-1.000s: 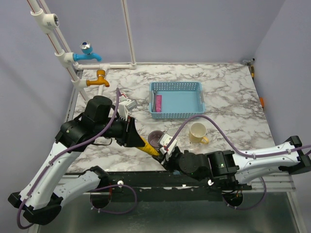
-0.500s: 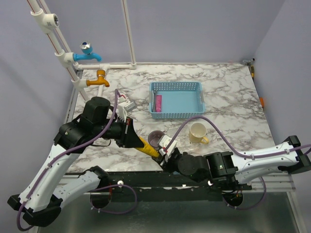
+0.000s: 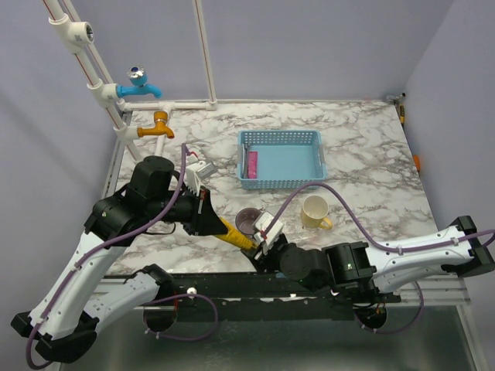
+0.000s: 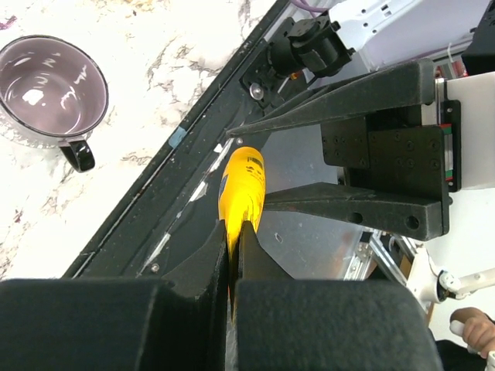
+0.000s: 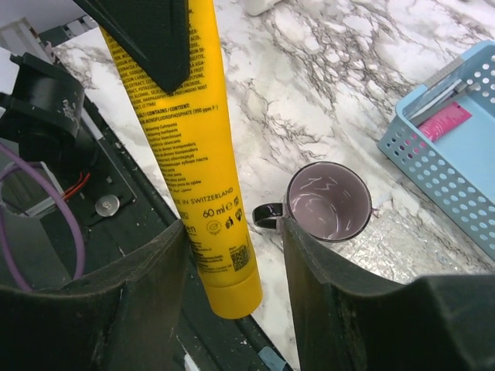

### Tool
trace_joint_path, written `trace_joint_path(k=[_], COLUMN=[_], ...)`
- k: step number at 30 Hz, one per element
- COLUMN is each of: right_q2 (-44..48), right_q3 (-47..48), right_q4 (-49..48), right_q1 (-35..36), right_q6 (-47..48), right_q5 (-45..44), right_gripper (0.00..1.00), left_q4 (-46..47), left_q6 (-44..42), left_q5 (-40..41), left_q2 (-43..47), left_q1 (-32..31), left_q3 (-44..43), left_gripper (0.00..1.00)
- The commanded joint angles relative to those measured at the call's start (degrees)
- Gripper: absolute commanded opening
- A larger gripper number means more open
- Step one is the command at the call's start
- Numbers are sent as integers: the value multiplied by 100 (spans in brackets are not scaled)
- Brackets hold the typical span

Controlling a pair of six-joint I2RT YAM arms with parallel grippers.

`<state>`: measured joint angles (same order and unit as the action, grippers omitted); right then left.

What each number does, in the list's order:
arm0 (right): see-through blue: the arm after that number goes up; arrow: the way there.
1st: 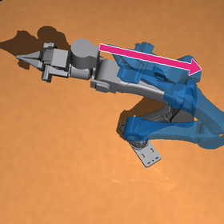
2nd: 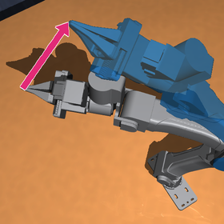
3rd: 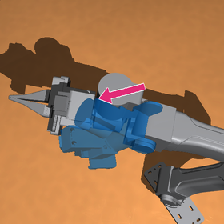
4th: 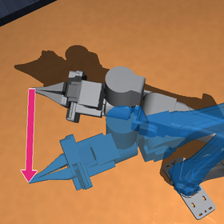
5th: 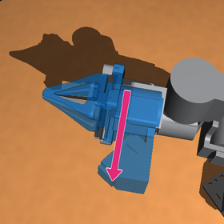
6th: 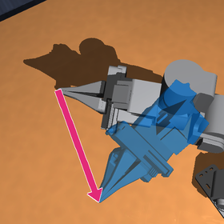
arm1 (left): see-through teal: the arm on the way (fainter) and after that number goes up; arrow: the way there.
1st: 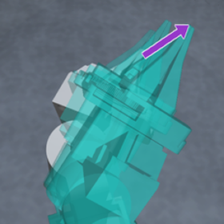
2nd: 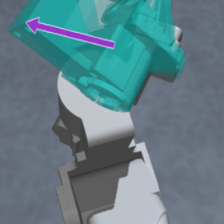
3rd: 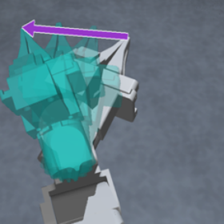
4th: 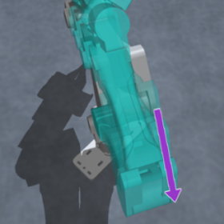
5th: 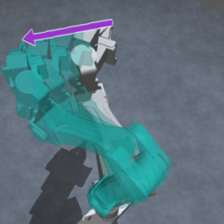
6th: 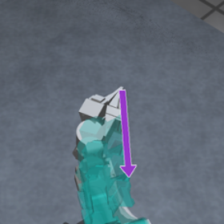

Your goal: Prepare toiletry sets of a toothbrush and toothpaste on the tray

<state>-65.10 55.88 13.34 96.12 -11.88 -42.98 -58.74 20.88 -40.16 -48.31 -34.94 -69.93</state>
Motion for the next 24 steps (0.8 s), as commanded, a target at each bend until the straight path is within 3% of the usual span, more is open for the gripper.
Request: trace_joint_path(k=[1,5,12,24], right_q2=[10,-8,96,229], right_q3=[275,445,725,1045], right_q4=[294,525,1111,2002], right_q1=[15,-23,-782,-2971], right_q6=[-242,-399,-826,-1387], right_q5=[-635,-1136,-1122,-258], right_gripper=[54,57,57,58], left_q4=[-216,-216,-237,-118], left_q6=[-145,-130,76,353], left_q5=[351,621,1630,2490], left_q2=[3,-149,-461,-1144], left_q1=[-13,-144,-860,-1538], left_q3=[-163,-156,-401,-1165], left_gripper=[0,0,0,0])
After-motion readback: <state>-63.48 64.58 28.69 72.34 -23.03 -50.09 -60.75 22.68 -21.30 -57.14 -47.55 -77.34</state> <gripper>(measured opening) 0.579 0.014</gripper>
